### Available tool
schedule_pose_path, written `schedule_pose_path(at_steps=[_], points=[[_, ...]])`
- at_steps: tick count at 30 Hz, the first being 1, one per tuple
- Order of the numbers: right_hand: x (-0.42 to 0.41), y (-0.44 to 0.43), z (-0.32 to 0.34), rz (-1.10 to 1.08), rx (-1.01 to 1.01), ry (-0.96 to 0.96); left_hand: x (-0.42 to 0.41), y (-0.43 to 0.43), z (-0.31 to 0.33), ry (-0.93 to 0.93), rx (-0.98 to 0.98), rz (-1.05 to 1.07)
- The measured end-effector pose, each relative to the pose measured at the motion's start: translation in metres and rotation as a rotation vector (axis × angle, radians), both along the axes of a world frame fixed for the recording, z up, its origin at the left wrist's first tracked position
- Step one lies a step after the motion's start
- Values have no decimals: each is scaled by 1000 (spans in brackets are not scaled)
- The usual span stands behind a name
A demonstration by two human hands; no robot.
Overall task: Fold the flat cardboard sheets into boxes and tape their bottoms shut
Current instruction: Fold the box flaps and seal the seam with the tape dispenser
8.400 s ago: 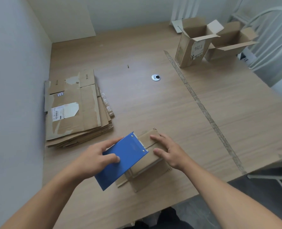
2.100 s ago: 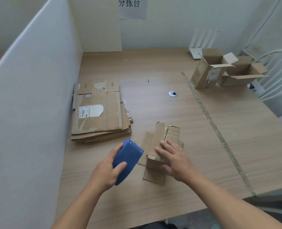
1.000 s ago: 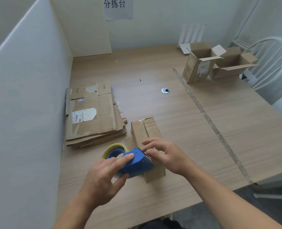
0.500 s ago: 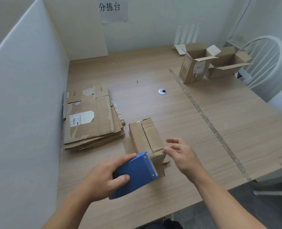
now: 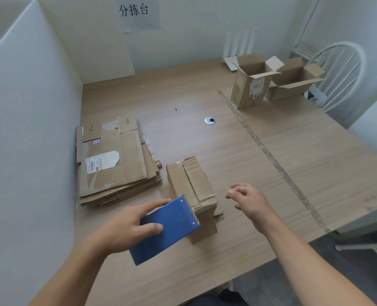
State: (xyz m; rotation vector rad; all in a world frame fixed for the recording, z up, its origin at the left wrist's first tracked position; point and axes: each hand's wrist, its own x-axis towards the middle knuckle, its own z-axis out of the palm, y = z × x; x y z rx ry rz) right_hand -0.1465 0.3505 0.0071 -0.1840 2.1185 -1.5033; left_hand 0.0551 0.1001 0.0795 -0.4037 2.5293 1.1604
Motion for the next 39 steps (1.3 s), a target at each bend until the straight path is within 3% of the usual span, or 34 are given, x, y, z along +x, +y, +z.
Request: schedule_pose_path(at_steps=[5,8,11,20,32,39], points=[[5,-2,4,27,-45,26,1,11,-9,-75,-176,-139],[9,-3,4,-15,-151,125,1,21,-8,-37,-220,-142],[13,-3,4,18,-169,196,-1,27,-10,51,-400,-163],[14,-4,-4,-26,-136,194,-5,29,-12,110,-688,-166],[10,-12,-10,-54,-30,158,-5,27,-16,31,-565,-92],[11,-12,-7,-111,-54,93,-8,18,-13,95,-597,-182]])
